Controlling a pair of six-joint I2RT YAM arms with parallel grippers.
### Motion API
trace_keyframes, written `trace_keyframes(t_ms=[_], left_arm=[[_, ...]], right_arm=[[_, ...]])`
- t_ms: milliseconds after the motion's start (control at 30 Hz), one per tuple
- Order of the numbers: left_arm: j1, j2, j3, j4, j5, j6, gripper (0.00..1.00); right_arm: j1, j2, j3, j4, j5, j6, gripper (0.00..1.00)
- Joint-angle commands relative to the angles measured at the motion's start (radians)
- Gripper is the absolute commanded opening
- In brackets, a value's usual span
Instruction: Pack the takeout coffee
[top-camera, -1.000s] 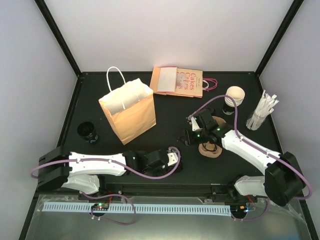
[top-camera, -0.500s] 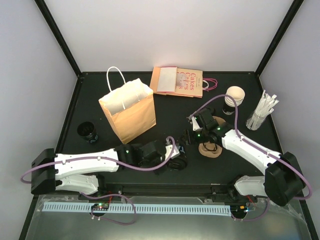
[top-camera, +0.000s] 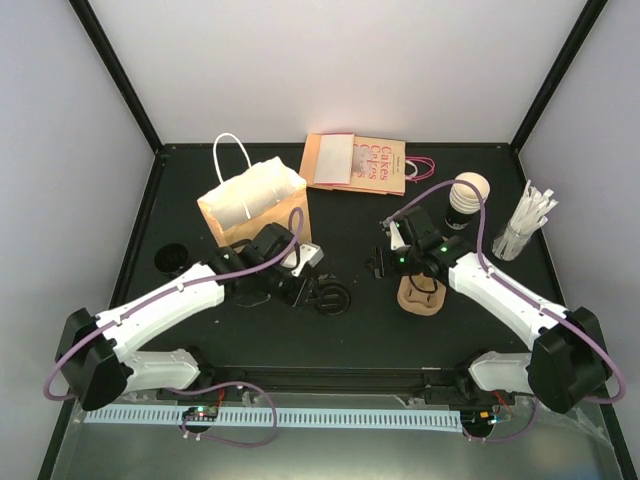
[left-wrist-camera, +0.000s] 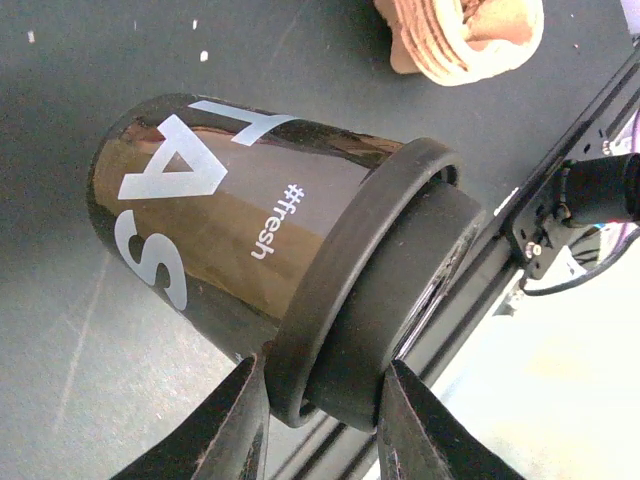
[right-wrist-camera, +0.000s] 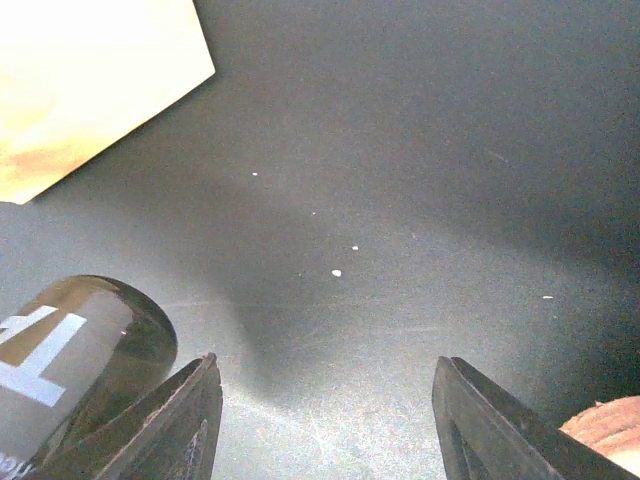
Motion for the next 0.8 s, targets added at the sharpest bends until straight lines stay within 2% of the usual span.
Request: trace_keyframes(t_ms=[0, 133, 367, 567, 767], left_arm=[[0.068, 0.036, 0.049, -0.117, 0.18, -0.095, 0.21], [0.119, 0.104, 0.024, -0.058, 0.364, -0.182, 0.2], [0.175, 0.135, -0.047, 0.088, 0.487, -0.333, 0.22], [0.187, 0.193, -0.1, 0.205, 0.539, -0.424, 0.23], [0.191, 0.246, -0.143, 0.278, 0.553, -0.446, 0.23]], right_arm=[[-0.005, -0.02, 0.03, -0.006, -0.028, -0.024, 0.61], [-0.005, -0.023, 0.025, -0.006, -0.083, -0.035, 0.61], [0.012, -0.114, -0.024, -0.004, -0.184, -0.095, 0.61], [0.14, -0.219, -0.004, -0.045, -0.068, -0.095, 0.62], [0.19, -0.238, -0.01, -0.052, -0.041, -0.122, 0.64]])
